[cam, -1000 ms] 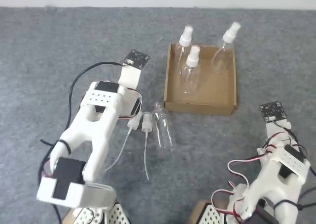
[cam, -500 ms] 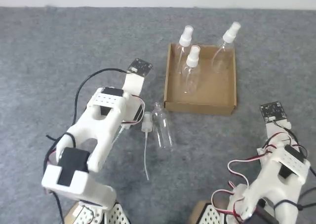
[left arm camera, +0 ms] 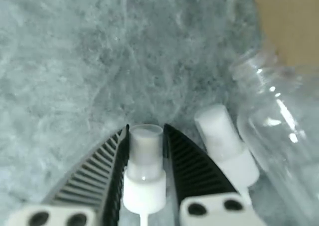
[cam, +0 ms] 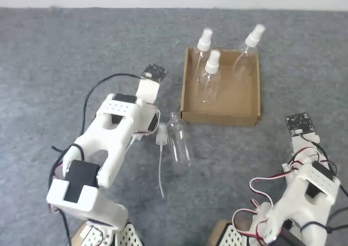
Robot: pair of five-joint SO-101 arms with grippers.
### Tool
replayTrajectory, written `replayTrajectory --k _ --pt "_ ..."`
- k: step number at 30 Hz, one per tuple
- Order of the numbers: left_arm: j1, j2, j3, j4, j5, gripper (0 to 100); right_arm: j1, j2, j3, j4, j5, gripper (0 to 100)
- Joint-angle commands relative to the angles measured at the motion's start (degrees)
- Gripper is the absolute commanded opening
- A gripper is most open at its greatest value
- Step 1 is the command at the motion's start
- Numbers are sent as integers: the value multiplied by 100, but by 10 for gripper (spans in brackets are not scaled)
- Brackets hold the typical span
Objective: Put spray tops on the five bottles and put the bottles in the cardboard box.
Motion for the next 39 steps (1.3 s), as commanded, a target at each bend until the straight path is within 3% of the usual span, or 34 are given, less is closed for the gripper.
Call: replayTrajectory --k 1,8,14,19,26,32,36,39 --pt "-18 -229 -716 738 325 12 242 84 -9 -13 44 24" --pt "-44 -1653 -233 949 466 12 927 154 -1213 356 44 27" --pt "-35 -2435 927 53 466 12 602 198 -2382 1578 149 28" --pt "-44 -2444 1332 -264 466 12 295 971 -3121 1859 158 28" --pt "-44 -2444 1675 -686 466 12 435 2712 -4079 1868 176 123" --pt "-44 -2444 1675 -686 466 12 409 2870 -4149 1903 519 212" --pt "-35 -2444 1675 -695 466 12 233 2870 -4510 2598 536 302" --pt "-35 -2444 1684 -695 466 12 -57 2879 -5011 3363 536 308"
